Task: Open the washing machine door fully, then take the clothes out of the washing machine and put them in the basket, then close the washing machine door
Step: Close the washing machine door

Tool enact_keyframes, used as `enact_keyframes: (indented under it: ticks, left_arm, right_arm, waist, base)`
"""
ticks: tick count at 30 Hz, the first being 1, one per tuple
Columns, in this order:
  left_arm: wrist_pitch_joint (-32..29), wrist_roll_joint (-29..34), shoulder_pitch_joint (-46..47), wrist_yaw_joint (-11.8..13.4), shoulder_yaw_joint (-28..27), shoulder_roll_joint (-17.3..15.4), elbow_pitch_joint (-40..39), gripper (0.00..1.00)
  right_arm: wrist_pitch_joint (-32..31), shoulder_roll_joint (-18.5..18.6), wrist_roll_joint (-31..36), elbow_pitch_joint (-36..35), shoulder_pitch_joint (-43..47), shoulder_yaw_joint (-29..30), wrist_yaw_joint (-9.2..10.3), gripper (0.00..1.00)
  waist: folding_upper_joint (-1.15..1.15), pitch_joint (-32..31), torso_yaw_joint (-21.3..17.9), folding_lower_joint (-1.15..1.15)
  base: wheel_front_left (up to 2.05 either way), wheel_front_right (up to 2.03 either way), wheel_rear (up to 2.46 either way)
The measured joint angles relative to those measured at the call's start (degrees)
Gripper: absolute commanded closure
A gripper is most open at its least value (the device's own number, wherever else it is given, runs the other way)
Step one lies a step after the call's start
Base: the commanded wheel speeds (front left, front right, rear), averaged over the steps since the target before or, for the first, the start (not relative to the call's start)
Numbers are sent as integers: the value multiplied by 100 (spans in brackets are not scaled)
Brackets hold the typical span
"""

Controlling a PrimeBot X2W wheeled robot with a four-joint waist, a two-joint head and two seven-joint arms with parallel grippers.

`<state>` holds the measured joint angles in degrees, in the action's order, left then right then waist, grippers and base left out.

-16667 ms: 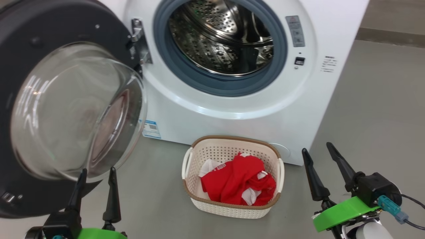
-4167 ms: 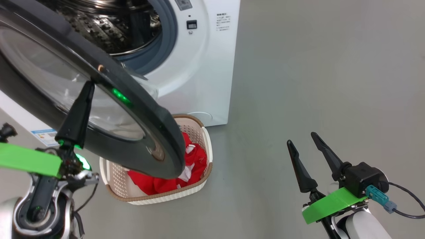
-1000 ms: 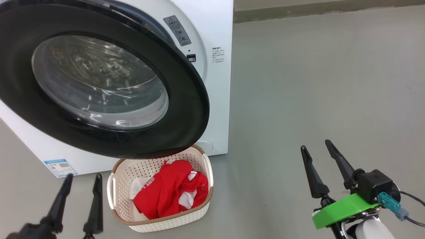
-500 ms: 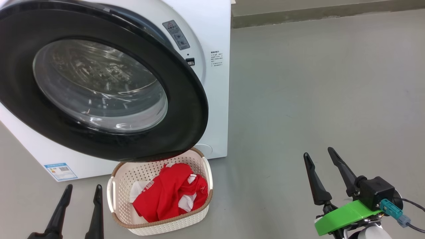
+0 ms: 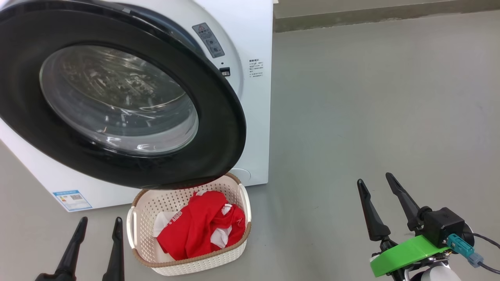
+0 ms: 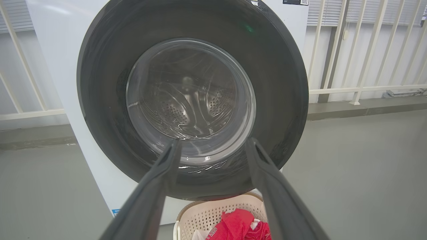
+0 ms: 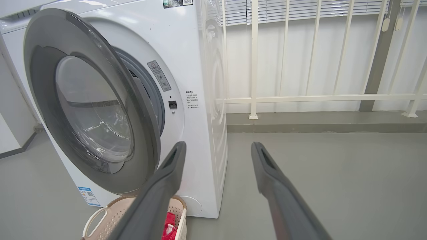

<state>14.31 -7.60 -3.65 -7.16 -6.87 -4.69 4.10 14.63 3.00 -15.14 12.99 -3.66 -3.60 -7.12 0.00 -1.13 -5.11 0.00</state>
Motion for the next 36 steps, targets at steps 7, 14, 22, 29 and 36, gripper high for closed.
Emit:
enact_keyframes:
  ticks: [7,14,22,29,36]
  left_arm:
    - [0,7,0,-1,76,7,-18,0]
    - [0,7,1,-1,157,10,-57,0]
    - [0,8,7,-1,270,12,-132,0]
    - [0,4,125,-1,490,31,-229,0]
    - [1,2,428,-1,690,73,-343,0]
  right_arm:
    - [0,0,-118,19,-1,-55,0,56]
    - [0,14,-348,186,-96,-392,0,100]
    - [0,109,-603,520,-906,-948,0,100]
    - [0,265,-1010,1062,-1793,-1533,0,100]
    - [0,492,-1352,1497,-2693,-1864,0,100]
  waist:
    - [0,15,148,0]
    - [0,53,448,0]
    - [0,158,823,0]
    - [0,352,1259,0]
    - [0,679,1696,0]
  base:
    - [0,0,0]
    - [0,0,0]
    - [0,0,0]
    - [0,0,0]
    - [0,0,0]
